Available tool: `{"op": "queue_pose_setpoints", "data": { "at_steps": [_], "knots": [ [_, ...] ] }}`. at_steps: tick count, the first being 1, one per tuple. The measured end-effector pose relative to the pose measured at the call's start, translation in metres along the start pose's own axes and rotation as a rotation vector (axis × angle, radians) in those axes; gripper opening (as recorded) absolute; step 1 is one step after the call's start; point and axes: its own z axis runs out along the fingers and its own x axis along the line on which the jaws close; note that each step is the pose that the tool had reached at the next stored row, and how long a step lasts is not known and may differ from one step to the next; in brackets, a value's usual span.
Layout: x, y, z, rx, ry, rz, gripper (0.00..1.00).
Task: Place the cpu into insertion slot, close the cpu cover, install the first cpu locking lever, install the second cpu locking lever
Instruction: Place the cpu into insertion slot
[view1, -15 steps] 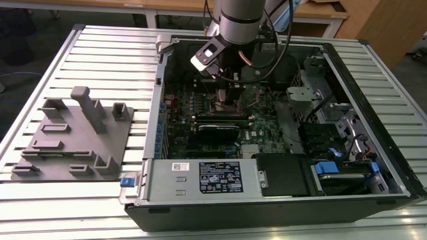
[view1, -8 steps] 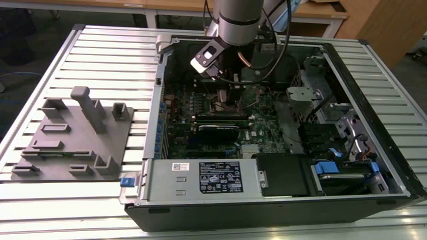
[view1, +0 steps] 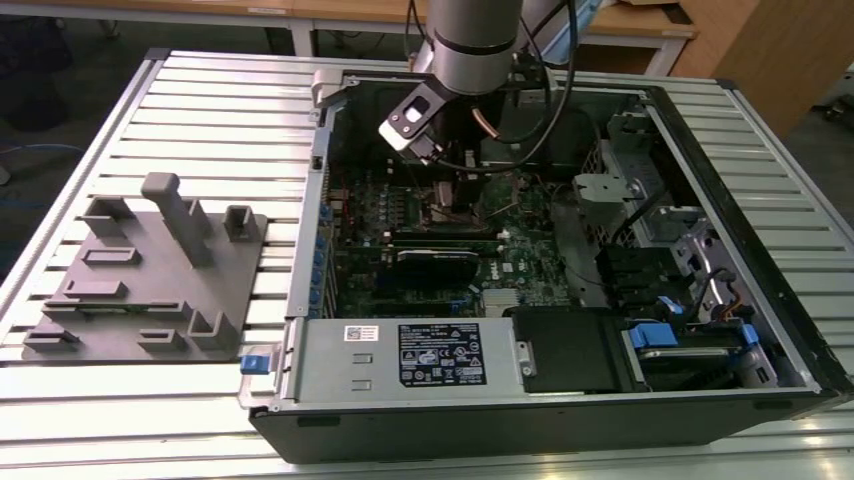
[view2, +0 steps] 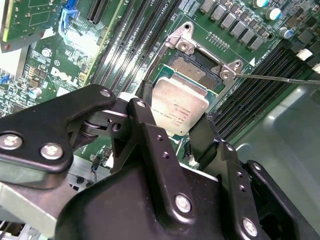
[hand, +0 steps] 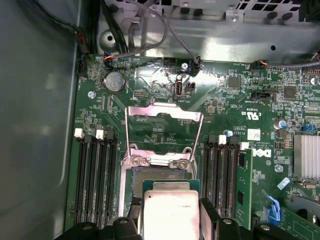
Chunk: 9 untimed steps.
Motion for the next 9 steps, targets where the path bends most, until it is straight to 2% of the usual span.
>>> {"op": "queue_pose_setpoints", "data": {
  "at_steps": [4,7,9],
  "knots": [
    [0.0016,-0.0011,0.0024,-0.0098,-0.0002,-0.002,0.54],
    [0.0018,-0.0021,0.0049,-0.0241,-0.0008,-0.004,0.54],
    [0.0029,-0.0031,0.0058,-0.0283,-0.0012,-0.005,0.54]
  ]
}}
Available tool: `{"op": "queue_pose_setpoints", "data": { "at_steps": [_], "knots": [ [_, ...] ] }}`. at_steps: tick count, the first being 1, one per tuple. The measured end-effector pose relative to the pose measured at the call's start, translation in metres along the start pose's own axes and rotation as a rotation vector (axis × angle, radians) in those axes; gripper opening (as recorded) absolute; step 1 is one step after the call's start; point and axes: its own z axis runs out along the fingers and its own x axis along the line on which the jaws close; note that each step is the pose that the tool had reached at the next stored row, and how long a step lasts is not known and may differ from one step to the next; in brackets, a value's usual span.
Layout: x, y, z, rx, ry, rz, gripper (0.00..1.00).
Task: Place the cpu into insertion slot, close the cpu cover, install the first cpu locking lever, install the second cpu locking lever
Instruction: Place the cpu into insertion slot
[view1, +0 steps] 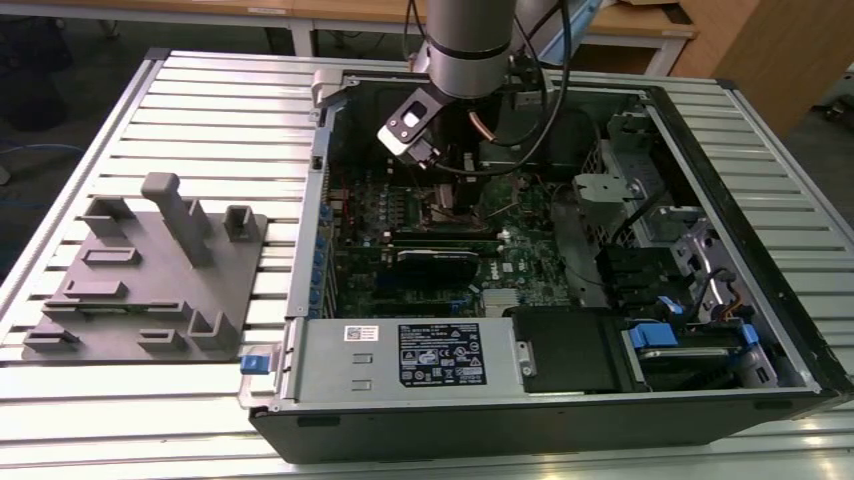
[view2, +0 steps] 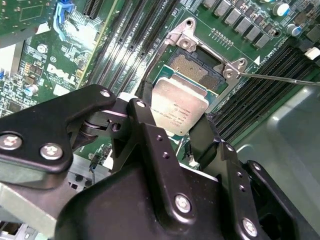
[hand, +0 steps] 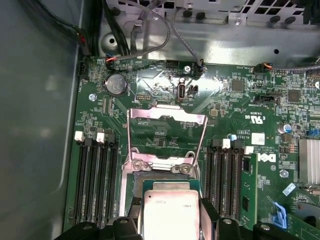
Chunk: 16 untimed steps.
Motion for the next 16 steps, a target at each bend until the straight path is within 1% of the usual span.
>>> {"op": "queue_pose_setpoints", "data": {
  "at_steps": [3,6,8,11,16],
  "knots": [
    [0.0034,-0.0012,0.0010,-0.0021,-0.0012,0.000,0.54],
    [0.0046,-0.0021,0.0043,-0.0028,-0.0056,-0.001,0.54],
    [0.0048,-0.0027,0.0074,-0.0033,-0.0060,-0.001,0.54],
    [0.0049,-0.0038,0.0086,-0.0043,-0.0062,-0.001,0.54],
    [0.0052,-0.0072,0.0136,-0.0101,-0.0064,-0.001,0.54]
  ]
}}
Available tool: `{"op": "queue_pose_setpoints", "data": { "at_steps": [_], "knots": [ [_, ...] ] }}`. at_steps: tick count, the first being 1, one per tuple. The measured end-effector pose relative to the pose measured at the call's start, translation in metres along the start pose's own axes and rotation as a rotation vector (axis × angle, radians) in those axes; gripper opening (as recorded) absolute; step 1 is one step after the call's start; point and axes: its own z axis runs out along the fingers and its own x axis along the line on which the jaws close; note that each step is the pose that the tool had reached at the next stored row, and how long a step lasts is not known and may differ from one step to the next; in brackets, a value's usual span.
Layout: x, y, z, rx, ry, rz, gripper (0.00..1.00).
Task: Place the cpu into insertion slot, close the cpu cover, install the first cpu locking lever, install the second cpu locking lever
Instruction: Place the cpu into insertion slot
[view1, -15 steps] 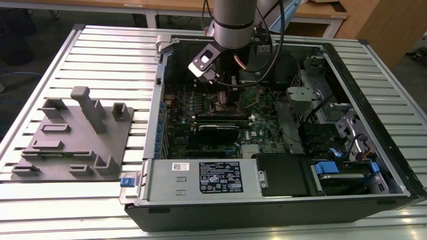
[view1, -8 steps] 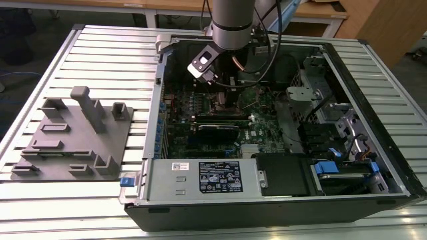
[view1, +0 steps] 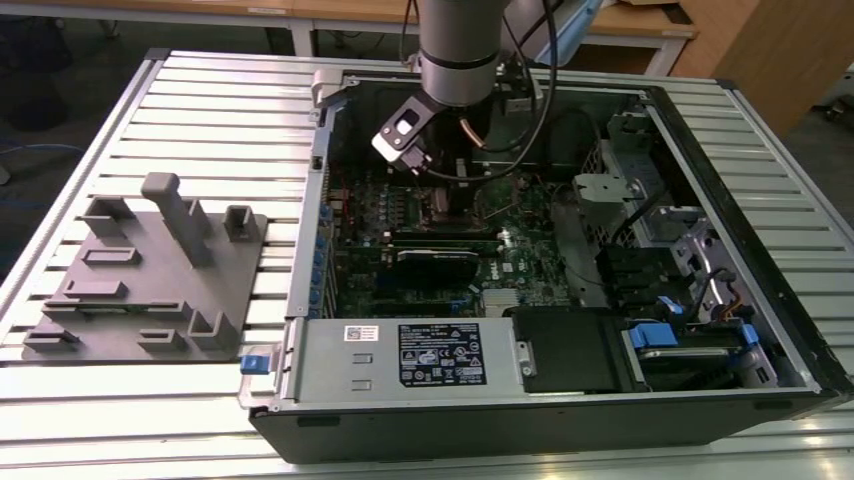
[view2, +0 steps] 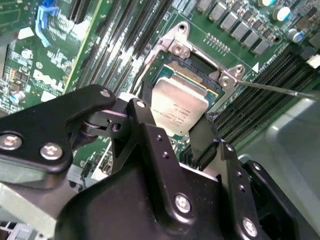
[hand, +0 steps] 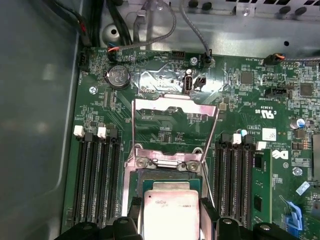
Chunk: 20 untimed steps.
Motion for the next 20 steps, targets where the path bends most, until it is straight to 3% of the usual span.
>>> {"op": "queue_pose_setpoints", "data": {
  "at_steps": [13,20],
  "knots": [
    [0.0036,-0.0005,0.0064,-0.0004,-0.0002,0.001,0.54],
    [0.0037,-0.0007,0.0088,-0.0008,-0.0035,0.036,0.54]
  ]
}}
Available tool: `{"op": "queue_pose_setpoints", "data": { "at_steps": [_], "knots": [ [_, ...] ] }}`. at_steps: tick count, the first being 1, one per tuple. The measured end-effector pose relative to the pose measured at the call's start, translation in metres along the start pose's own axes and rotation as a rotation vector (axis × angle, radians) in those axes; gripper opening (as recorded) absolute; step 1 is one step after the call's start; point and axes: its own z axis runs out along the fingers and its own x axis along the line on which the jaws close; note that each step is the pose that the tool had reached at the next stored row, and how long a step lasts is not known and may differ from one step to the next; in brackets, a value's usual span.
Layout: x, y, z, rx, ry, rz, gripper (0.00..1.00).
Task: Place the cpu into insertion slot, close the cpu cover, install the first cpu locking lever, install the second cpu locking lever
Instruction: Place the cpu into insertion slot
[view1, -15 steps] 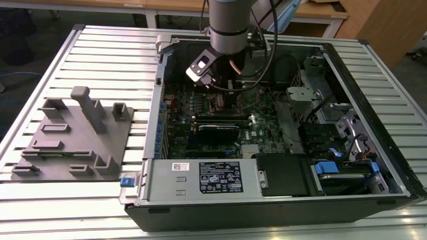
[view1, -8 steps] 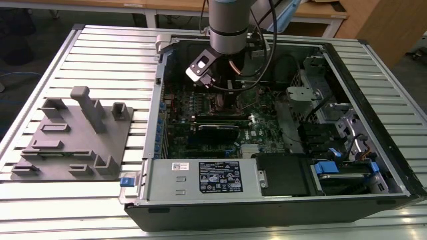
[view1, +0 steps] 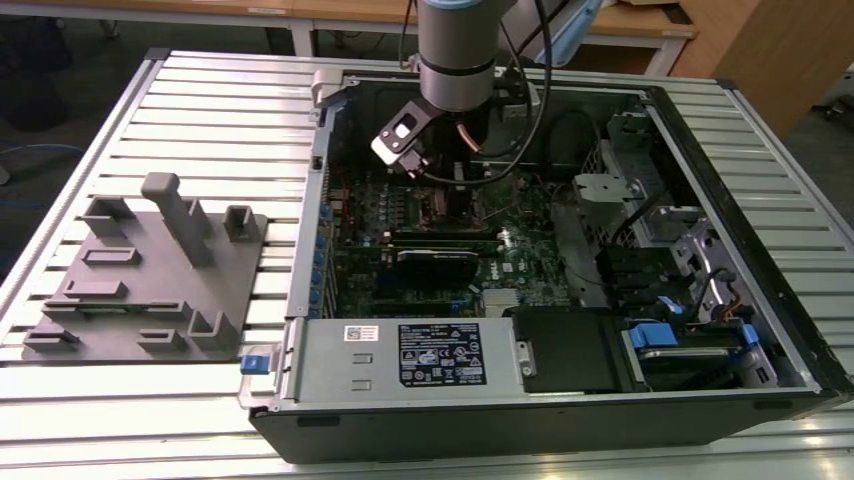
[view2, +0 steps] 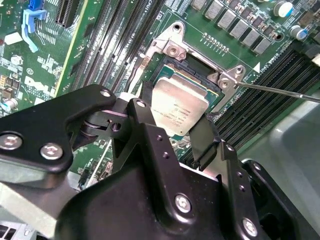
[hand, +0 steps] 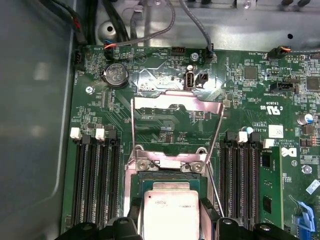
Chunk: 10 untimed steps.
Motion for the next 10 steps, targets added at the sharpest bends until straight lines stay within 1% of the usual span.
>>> {"op": "queue_pose_setpoints", "data": {
  "at_steps": [2,7,10],
  "knots": [
    [0.0000,0.0000,0.0001,0.0002,-0.0010,0.008,0.54],
    [0.0000,-0.0001,0.0008,-0.0003,-0.0010,0.008,0.54],
    [-0.0001,-0.0004,0.0020,-0.0008,-0.0046,0.009,0.54]
  ]
}}
